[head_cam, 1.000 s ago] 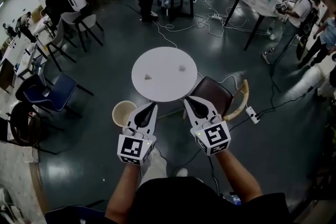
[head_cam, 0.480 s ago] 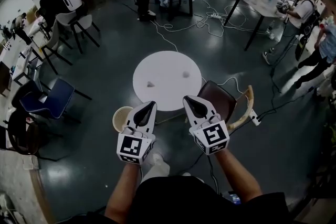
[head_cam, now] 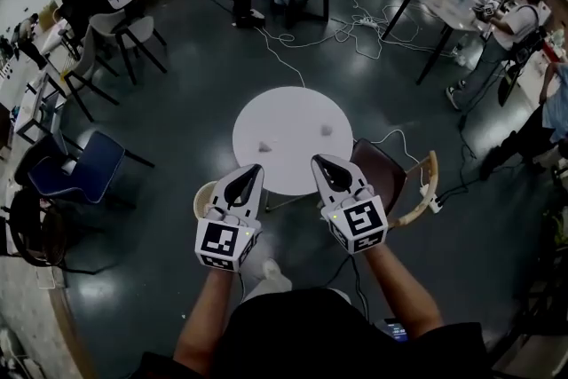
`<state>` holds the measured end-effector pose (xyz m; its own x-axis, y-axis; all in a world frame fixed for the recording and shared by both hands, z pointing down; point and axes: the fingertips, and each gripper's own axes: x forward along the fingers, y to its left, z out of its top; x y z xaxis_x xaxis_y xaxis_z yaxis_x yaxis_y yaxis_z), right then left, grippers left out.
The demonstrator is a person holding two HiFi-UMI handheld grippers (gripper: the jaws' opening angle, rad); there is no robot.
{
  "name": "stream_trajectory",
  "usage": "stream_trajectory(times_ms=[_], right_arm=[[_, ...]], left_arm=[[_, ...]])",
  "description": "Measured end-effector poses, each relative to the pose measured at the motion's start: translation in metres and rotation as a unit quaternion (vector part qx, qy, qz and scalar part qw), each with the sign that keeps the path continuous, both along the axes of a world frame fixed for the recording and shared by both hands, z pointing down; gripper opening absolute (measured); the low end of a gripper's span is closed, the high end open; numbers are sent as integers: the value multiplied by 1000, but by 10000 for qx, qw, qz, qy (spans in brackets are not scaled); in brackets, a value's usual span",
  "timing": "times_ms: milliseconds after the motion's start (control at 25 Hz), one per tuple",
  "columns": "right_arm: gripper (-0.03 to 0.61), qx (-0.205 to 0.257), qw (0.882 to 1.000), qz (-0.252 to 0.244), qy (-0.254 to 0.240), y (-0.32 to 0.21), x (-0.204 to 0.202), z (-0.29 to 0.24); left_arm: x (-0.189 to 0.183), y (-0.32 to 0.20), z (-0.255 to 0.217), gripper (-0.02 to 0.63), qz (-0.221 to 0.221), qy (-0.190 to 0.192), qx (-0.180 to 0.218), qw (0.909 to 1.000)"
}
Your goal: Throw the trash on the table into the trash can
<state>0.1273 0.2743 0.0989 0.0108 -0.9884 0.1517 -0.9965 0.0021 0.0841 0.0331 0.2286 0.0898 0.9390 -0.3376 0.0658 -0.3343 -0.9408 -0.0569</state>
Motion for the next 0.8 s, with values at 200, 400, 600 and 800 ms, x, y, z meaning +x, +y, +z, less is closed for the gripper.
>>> stream_trajectory(times_ms=[200,400,600,800], right_arm=[[17,-239,9997,-11,72,-43,-5,23],[17,-540,9985,29,16,-82,-13,45],[17,-806,9967,-60,9,-105,-24,66],[17,-952,9953,-135,-65,-123,-16,90]], left_arm=[[-8,-42,14,15,-8,-2,-108,9999],[-20,-84,25,15,-24,-110,-265,9996],[-30,-106,37,15,-103,-168,-452,9988],[-20,-117,52,15,-140,-254,-604,9978]])
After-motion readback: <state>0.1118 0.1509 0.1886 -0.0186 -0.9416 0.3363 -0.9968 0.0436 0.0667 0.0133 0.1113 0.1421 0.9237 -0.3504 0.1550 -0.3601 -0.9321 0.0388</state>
